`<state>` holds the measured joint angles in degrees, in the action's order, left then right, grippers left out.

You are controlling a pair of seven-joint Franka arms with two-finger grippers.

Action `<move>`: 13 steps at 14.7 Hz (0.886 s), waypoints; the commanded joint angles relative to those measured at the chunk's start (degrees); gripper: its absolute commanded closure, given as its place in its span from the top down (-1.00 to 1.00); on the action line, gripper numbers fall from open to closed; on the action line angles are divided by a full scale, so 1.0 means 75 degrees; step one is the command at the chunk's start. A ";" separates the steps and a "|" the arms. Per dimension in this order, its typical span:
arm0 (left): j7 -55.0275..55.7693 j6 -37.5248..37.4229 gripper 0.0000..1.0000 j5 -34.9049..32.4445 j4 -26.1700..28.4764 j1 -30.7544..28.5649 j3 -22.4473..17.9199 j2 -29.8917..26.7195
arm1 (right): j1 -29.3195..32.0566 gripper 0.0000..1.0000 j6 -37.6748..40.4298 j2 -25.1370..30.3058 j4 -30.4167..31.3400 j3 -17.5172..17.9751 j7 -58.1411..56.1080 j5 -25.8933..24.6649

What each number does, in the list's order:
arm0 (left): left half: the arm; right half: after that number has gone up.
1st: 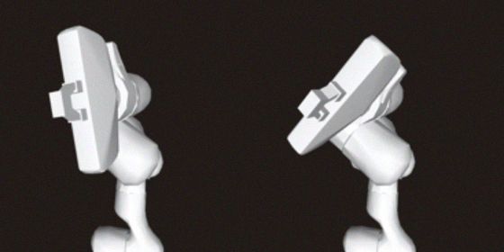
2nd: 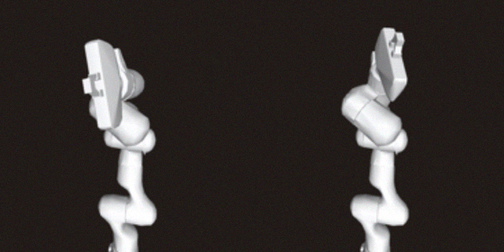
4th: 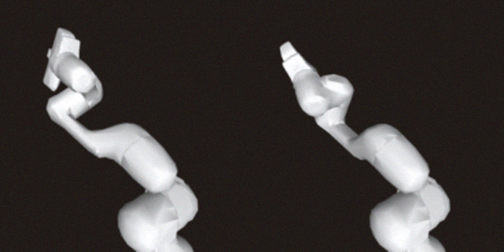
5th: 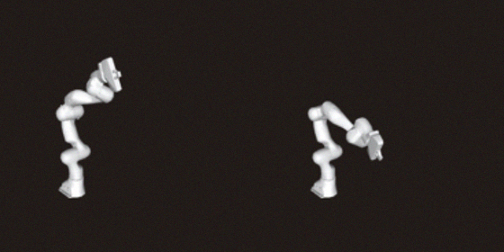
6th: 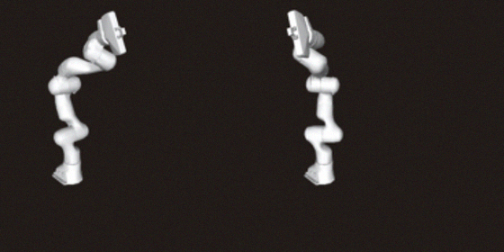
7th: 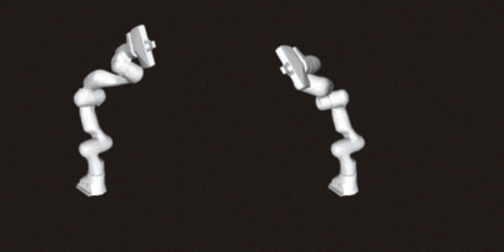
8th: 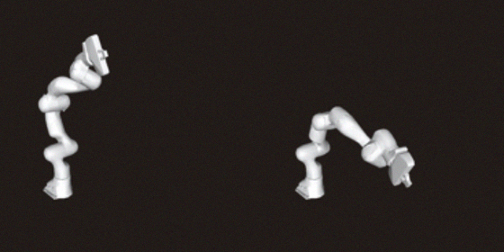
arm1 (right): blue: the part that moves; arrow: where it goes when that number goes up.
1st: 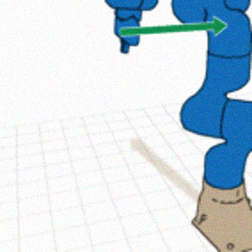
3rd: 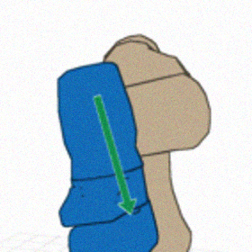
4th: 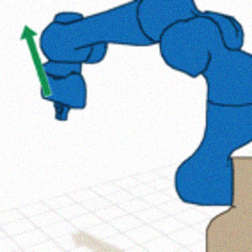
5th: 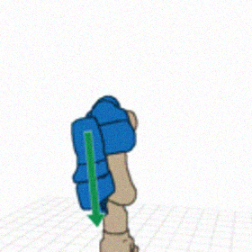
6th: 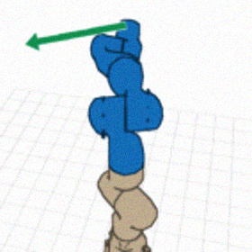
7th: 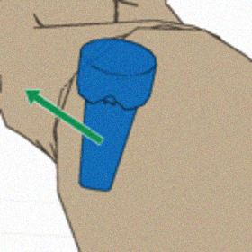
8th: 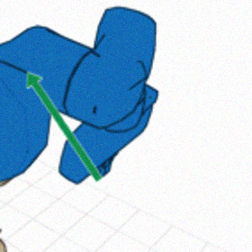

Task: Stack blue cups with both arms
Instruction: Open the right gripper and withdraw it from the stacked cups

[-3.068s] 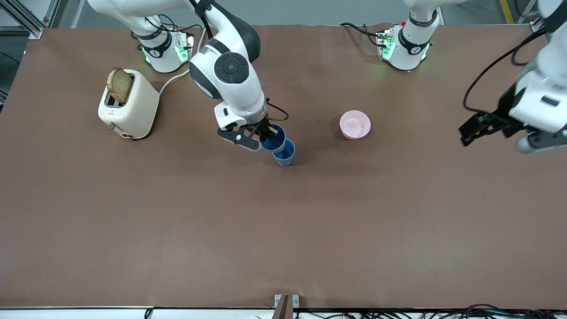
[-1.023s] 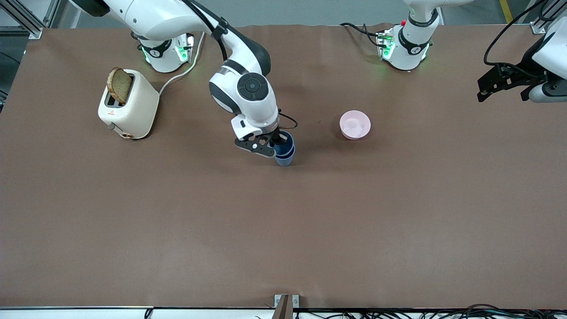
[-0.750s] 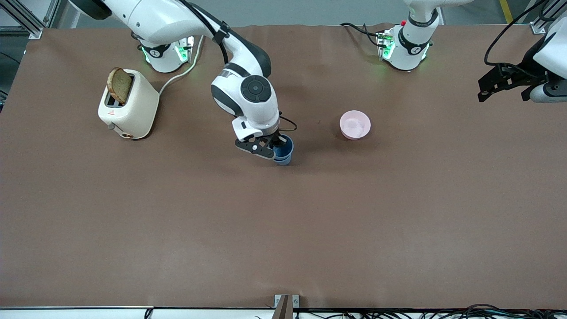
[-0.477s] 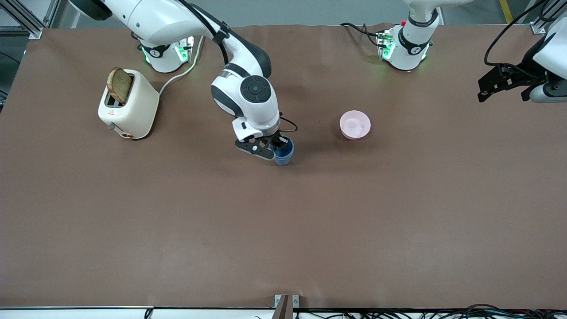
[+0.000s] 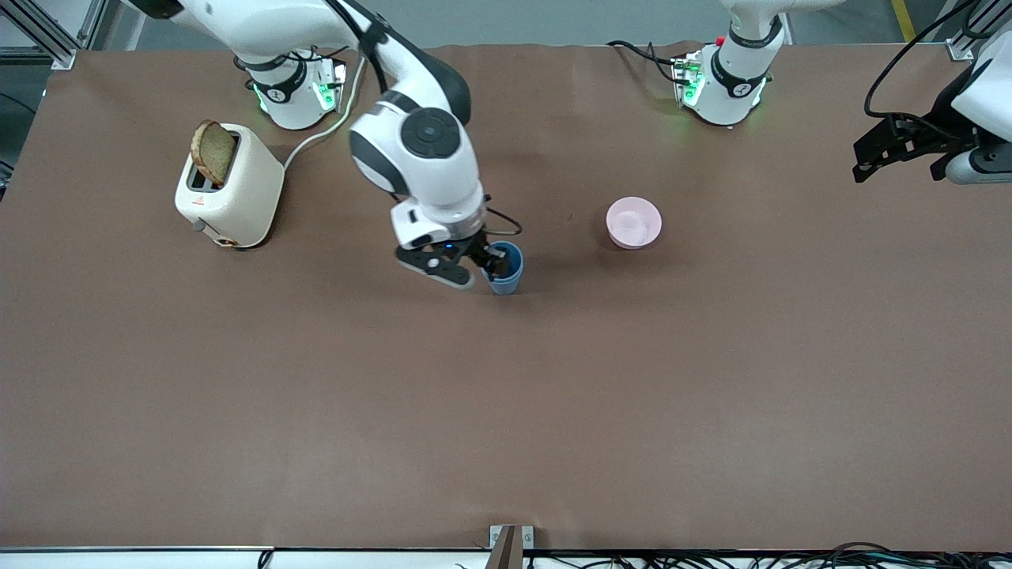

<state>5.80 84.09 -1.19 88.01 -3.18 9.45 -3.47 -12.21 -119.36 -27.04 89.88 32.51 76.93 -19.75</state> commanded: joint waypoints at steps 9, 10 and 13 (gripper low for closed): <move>-0.0106 0.0073 1.00 0.0077 0.0008 -0.0045 -0.0053 -0.0041 | 0.1839 1.00 0.3585 0.2304 -0.0956 -0.2712 -0.6348 0.1822; -0.0129 0.0073 1.00 0.0065 -0.0004 -0.0045 -0.0053 -0.0041 | 0.1827 1.00 0.3726 0.2549 -0.0957 -0.3193 -0.7144 0.1906; -0.0352 0.0061 1.00 0.0053 -0.0133 -0.0045 -0.0065 0.0018 | 0.1792 1.00 0.4428 0.3065 -0.0957 -0.4214 -0.8730 0.2081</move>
<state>4.82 84.24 -1.19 87.84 -3.31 9.13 -3.48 2.24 -88.81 -7.42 81.51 4.57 17.22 -6.01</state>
